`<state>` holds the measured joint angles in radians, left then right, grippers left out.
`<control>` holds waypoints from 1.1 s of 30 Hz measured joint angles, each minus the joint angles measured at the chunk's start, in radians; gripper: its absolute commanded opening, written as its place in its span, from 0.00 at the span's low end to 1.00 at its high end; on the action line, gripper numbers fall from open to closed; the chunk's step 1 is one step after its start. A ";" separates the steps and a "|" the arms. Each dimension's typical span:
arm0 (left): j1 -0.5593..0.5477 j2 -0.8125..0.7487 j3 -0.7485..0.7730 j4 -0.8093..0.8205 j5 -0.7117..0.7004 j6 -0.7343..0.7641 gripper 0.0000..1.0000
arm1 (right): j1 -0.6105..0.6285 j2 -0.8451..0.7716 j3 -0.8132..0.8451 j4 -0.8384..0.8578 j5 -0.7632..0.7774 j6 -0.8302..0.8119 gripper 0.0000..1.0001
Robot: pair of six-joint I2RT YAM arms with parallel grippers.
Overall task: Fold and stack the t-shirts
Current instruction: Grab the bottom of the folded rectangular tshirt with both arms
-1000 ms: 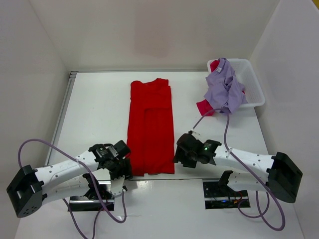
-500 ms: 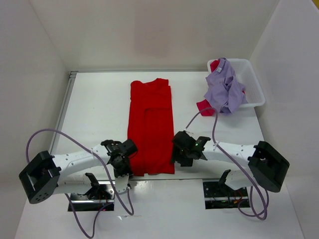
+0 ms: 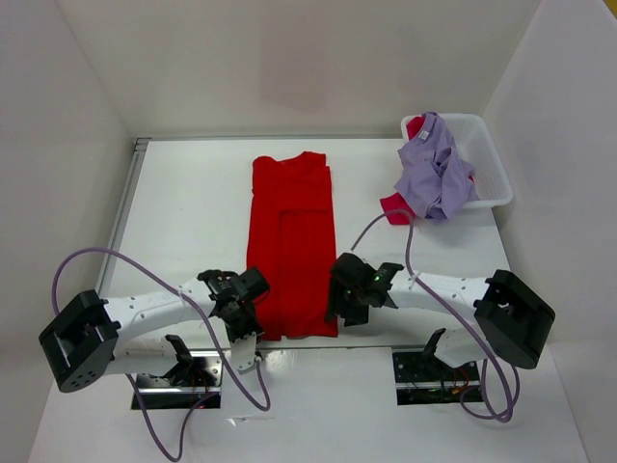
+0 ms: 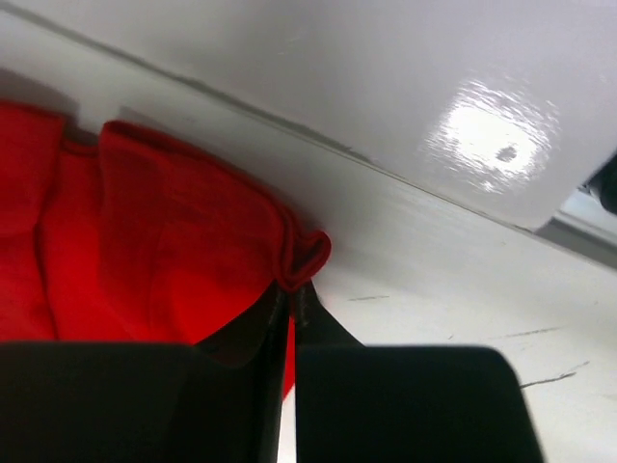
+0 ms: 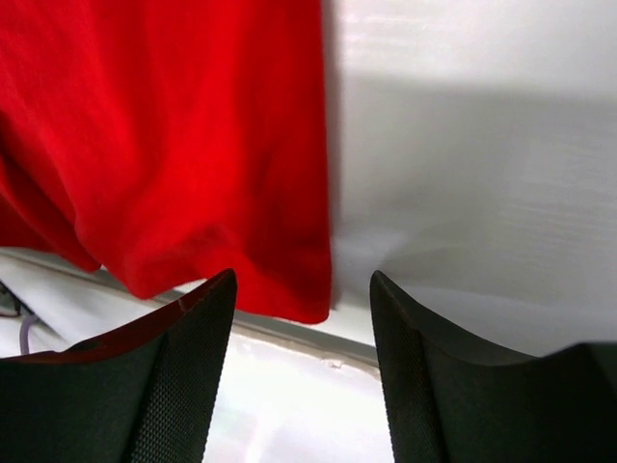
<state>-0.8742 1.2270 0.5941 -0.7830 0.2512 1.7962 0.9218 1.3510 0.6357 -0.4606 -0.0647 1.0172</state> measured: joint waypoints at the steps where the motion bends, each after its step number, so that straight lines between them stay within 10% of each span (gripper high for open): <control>1: 0.000 0.000 0.002 0.006 0.003 -0.023 0.05 | 0.000 0.000 0.000 0.000 -0.009 -0.003 0.61; 12: 0.022 -0.029 0.040 0.051 0.061 -0.258 0.03 | -0.002 0.067 0.001 0.029 -0.108 -0.039 0.30; 14: 0.027 -0.049 0.042 0.051 0.064 -0.281 0.03 | -0.006 0.074 0.002 0.035 -0.117 -0.044 0.30; 17: 0.027 -0.089 0.042 0.050 0.067 -0.304 0.03 | -0.011 0.087 0.014 0.042 -0.148 -0.043 0.57; 21: 0.027 -0.120 0.040 0.050 0.068 -0.314 0.03 | -0.012 0.096 0.028 0.046 -0.168 -0.049 0.59; 28: 0.032 -0.082 0.038 0.071 0.068 -0.345 0.03 | -0.014 0.131 0.028 0.046 -0.179 -0.056 0.00; 33: 0.040 -0.075 0.039 0.081 0.069 -0.391 0.03 | -0.024 0.136 0.066 0.001 -0.164 -0.080 0.00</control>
<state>-0.8337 1.1522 0.6331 -0.7017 0.3202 1.4052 0.8974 1.4872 0.7013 -0.4599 -0.2291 0.9371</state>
